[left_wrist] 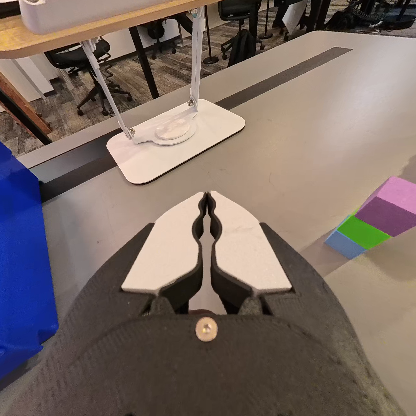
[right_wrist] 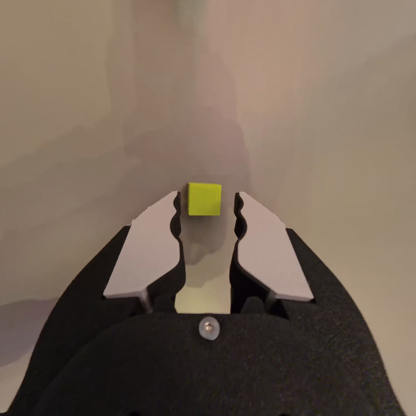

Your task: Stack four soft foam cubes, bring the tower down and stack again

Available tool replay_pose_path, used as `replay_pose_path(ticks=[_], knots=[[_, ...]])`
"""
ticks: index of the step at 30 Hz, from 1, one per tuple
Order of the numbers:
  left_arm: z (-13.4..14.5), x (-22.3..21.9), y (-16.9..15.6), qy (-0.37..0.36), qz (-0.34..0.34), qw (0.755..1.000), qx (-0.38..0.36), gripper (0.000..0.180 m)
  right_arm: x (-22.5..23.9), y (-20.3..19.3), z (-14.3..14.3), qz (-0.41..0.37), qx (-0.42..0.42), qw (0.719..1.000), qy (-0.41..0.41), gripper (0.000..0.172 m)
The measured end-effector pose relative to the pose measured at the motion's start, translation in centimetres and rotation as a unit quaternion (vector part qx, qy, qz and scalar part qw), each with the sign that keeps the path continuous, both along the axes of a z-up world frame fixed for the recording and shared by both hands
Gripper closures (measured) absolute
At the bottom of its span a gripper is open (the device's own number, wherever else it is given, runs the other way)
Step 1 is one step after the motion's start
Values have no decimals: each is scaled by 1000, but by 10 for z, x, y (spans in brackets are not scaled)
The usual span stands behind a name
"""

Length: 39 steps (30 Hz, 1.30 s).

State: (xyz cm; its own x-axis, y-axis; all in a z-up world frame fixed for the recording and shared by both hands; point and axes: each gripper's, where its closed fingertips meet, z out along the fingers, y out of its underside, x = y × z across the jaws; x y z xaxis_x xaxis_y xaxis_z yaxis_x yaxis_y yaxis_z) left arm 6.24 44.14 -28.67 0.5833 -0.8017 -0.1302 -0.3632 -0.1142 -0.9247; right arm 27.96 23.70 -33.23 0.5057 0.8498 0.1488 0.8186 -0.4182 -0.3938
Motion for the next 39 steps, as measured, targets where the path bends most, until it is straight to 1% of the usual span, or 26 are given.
replay_pose_path(ticks=[3, 5, 8, 11, 18, 22, 25, 30, 39], knots=[[0, 0, 0, 0, 0, 1000, 0, 180, 6, -2, -6, -5, -10, 1000, -3, 132], [0, 0, 0, 1, -1, 1000, 0, 180, 5, -3, -8, -2, -13, 1000, 1, 143], [0, 0, 0, 0, 0, 1000, 0, 180, -1, 0, -4, 2, -7, 1000, 16, 144], [0, 0, 0, -1, 0, 1000, -1, 180, -18, 9, 15, 22, 15, 999, 36, 144], [0, 0, 0, -2, 0, 1000, -1, 180, -81, 41, 74, 103, 62, 991, 57, 144], [0, 0, 0, -3, -1, 1000, -2, 180, -115, 58, 91, 147, 67, 986, 46, 144], [0, 0, 0, -4, -1, 1000, -3, 180, -134, 68, 94, 171, 62, 983, 31, 144], [1, 0, 0, -6, -2, 1000, -4, 180, -153, 78, 88, 195, 42, 980, 16, 144], [1, 0, 0, -9, -2, 1000, -7, 180, -162, 83, 73, 206, 20, 978, 9, 144]])
